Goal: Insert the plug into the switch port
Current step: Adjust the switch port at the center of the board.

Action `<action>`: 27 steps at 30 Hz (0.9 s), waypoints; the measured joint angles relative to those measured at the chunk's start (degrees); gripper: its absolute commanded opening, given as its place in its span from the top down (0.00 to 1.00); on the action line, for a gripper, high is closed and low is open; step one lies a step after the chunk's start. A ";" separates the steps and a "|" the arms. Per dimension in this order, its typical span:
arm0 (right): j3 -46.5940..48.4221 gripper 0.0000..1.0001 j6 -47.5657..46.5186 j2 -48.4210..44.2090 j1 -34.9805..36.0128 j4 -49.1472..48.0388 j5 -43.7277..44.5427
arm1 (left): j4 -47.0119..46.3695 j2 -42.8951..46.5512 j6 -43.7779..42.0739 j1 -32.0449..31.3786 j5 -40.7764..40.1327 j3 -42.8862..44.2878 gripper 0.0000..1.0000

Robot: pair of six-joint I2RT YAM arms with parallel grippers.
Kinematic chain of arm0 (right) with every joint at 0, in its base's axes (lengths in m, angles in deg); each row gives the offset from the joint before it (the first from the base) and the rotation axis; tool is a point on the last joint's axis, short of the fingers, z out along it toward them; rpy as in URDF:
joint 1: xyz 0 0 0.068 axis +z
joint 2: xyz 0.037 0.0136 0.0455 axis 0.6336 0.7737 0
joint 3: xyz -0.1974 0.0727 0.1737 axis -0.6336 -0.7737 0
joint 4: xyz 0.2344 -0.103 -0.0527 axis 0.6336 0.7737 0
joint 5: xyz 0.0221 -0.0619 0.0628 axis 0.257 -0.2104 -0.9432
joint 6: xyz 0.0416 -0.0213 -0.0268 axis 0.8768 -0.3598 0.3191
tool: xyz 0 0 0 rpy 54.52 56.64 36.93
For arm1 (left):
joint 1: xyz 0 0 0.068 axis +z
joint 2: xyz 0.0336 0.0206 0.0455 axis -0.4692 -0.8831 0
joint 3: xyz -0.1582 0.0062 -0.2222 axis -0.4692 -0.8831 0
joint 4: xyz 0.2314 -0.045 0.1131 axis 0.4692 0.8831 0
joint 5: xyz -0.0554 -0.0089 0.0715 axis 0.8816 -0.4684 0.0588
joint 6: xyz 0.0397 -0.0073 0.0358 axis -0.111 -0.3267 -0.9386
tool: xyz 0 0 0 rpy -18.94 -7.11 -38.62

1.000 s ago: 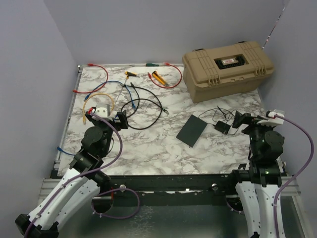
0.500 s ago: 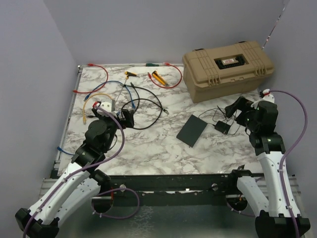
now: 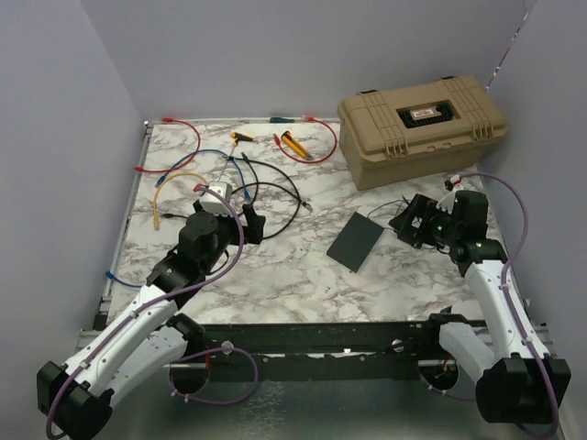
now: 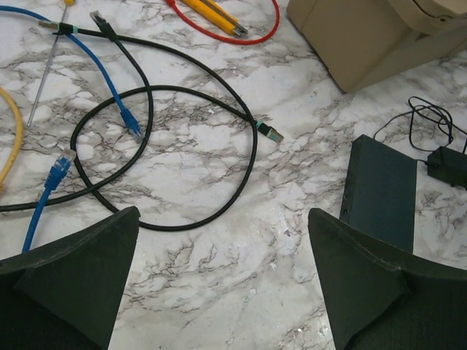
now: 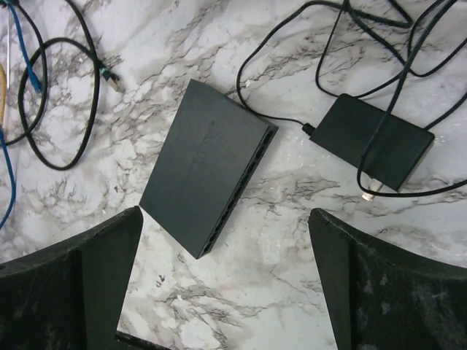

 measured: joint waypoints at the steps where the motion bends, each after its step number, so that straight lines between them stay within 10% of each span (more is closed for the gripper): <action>1: -0.59 0.00 -0.04 0.39 0.00 -0.68 -0.94 | 0.09 -0.44 0.07 0.00 0.42 0.00 0.01; 18: -1.73 0.00 0.39 14.78 3.91 -10.78 -7.08 | 1.18 -13.20 -0.48 -0.70 12.63 1.40 0.01; 27: 3.32 0.00 0.04 24.68 9.11 -14.62 -2.45 | 1.97 -23.52 2.16 -12.00 13.29 5.07 0.01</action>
